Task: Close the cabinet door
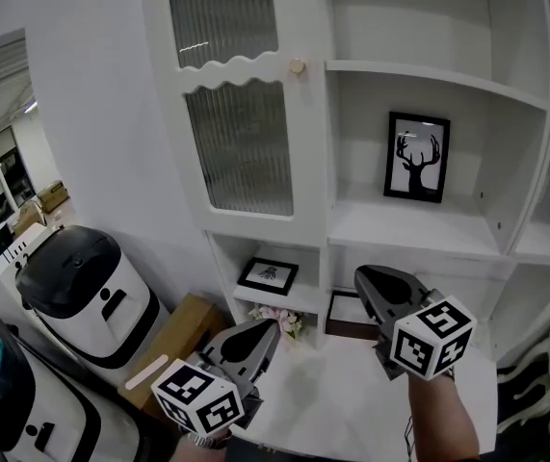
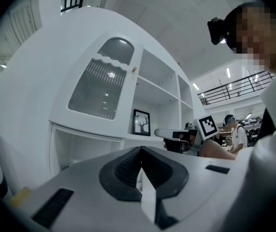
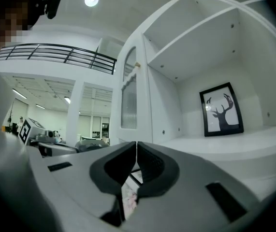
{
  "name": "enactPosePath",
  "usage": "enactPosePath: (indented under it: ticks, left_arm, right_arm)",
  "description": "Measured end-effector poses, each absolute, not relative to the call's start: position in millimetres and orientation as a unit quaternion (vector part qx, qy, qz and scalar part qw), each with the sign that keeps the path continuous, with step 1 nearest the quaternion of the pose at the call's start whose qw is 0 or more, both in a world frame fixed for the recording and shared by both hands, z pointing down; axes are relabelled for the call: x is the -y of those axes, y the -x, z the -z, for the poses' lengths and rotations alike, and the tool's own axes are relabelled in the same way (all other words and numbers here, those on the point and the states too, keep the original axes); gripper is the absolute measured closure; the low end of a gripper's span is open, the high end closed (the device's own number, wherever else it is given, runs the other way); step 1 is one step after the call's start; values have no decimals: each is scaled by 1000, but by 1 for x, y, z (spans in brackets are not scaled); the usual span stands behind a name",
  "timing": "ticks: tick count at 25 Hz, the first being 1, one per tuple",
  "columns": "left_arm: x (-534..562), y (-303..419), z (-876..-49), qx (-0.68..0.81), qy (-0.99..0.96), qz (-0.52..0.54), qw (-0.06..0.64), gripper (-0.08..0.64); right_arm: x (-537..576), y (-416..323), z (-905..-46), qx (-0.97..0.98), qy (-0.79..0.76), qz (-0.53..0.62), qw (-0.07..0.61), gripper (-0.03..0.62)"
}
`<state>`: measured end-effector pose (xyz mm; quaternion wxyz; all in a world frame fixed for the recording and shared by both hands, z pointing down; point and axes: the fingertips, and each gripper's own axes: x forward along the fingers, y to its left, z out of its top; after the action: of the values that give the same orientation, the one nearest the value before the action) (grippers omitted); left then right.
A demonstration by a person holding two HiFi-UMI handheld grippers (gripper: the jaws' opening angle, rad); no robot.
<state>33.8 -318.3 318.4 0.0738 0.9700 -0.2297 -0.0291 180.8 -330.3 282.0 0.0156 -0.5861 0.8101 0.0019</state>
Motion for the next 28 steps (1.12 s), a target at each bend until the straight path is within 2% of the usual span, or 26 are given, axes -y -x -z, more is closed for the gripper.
enactPosePath:
  ticks: [15, 28]
  left_arm:
    - [235, -58, -315, 292, -954, 40, 59, 555]
    - [164, -45, -323, 338, -938, 36, 62, 555]
  right_arm:
    - [225, -188, -296, -847, 532, -4, 19, 586]
    - [167, -165, -311, -879, 477, 6, 21, 588]
